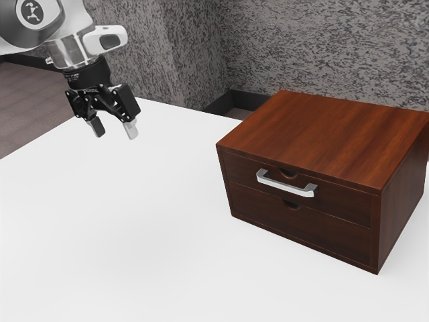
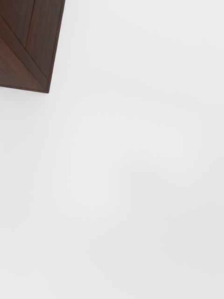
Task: Pull the drawer handle with one arm to open the drawer
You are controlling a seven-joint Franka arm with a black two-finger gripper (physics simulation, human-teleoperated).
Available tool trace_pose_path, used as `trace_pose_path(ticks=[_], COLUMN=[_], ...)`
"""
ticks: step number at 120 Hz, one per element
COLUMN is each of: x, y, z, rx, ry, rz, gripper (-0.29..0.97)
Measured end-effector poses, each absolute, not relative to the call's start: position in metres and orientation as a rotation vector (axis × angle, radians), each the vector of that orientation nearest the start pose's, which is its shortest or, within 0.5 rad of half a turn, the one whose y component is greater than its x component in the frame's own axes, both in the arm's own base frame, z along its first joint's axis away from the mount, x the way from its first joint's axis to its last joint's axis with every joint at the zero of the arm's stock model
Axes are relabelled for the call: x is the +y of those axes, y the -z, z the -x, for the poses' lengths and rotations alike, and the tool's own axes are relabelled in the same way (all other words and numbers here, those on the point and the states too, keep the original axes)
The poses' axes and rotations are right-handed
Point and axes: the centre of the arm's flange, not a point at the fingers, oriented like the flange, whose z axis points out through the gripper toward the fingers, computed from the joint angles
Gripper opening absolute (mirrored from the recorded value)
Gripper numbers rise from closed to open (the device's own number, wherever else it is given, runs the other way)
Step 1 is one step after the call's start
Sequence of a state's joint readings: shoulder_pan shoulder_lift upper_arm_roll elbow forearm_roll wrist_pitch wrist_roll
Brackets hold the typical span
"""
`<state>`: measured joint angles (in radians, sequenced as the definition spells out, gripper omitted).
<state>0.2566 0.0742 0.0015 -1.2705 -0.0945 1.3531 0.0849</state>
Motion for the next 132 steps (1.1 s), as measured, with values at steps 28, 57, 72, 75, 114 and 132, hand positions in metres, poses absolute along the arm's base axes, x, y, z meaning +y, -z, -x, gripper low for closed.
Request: trace_pose_path(ticks=[28, 57, 72, 75, 114, 132], x=[0.125, 0.094, 0.087, 0.087, 0.113, 0.086], y=[-0.745, -0.847, -0.842, -0.84, -0.754, -0.718], z=[-0.522, -0.455, -0.459, -0.459, -0.517, -0.471], rx=[-0.229, -0.16, -0.136, -0.133, -0.185, -0.17], ry=[0.165, 0.432, 0.395, 0.388, 0.115, 0.124], rz=[3.201, 3.145, 3.155, 3.156, 3.197, 3.183], gripper=[0.68, 0.68, 0.68, 0.68, 0.68, 0.68])
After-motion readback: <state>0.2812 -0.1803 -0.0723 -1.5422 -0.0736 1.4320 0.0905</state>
